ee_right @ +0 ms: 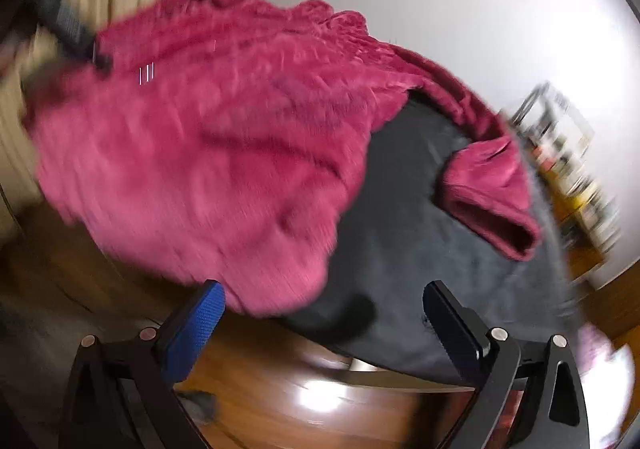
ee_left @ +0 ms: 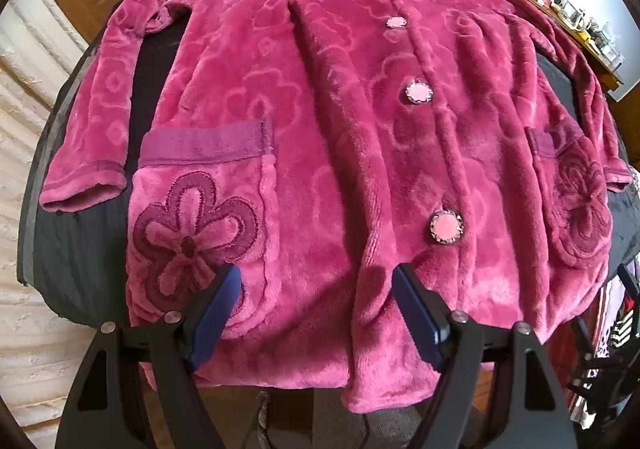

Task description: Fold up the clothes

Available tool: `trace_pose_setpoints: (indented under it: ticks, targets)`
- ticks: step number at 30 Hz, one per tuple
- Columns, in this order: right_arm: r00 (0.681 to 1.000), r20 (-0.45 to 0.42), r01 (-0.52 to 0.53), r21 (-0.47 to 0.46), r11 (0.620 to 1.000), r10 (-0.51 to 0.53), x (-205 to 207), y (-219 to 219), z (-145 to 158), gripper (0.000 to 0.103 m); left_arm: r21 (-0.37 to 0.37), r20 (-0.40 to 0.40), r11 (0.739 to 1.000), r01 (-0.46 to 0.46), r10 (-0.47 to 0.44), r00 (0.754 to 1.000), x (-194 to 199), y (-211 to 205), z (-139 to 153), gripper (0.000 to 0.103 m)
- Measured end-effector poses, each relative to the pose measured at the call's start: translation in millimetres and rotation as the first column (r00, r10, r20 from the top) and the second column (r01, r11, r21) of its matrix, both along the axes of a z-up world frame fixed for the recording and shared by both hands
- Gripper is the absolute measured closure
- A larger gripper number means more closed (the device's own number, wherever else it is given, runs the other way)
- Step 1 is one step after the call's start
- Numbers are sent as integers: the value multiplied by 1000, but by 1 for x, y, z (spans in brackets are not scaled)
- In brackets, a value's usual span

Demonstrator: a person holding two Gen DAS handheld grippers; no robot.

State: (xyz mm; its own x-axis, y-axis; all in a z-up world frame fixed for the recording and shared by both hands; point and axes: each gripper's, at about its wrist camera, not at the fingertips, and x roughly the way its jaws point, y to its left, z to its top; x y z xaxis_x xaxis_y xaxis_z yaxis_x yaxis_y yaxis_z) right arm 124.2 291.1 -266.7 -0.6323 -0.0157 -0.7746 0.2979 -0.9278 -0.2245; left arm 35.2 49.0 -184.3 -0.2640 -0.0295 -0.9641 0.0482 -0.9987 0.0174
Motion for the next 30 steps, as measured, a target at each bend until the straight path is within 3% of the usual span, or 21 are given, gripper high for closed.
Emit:
trace_pose_setpoints:
  ticks: [3, 7, 10, 13, 15, 19, 24, 28, 30]
  targets:
    - [999, -20, 36, -105, 994, -39, -20, 3, 24, 3, -14, 2, 1000, -2, 2, 1000, -1, 1, -2, 21]
    - [997, -29, -76, -168, 983, 72, -50, -20, 44, 3, -31, 7, 1000, -3, 3, 1000, -4, 5, -8, 21]
    - [969, 56, -227, -178, 957, 241, -75, -47, 35, 3, -44, 2, 999, 3, -3, 1000, -8, 9, -11, 21]
    - [932, 163, -303, -141, 943, 324, -92, -59, 8, 3, -63, 0, 998, 6, -6, 1000, -12, 10, -13, 21]
    - [919, 239, -296, -104, 950, 312, -100, -51, -9, 3, -67, 5, 998, 2, -2, 1000, -13, 8, -15, 21]
    - [922, 307, -219, -97, 971, 238, -101, -19, -14, 3, -51, 18, 999, -13, 14, 1000, -12, -3, -19, 21]
    - [925, 332, -160, -96, 982, 183, -88, -1, -15, 3, -40, 41, 998, -44, 46, 998, -4, -23, -21, 19]
    - [918, 362, -138, -84, 987, 159, -90, -4, -12, 3, 32, 29, 996, -88, 87, 996, 4, -47, -12, 19]
    - [923, 356, -126, -72, 989, 144, -95, -9, -3, 3, 18, 22, 994, -112, 111, 994, 6, -59, -10, 19]
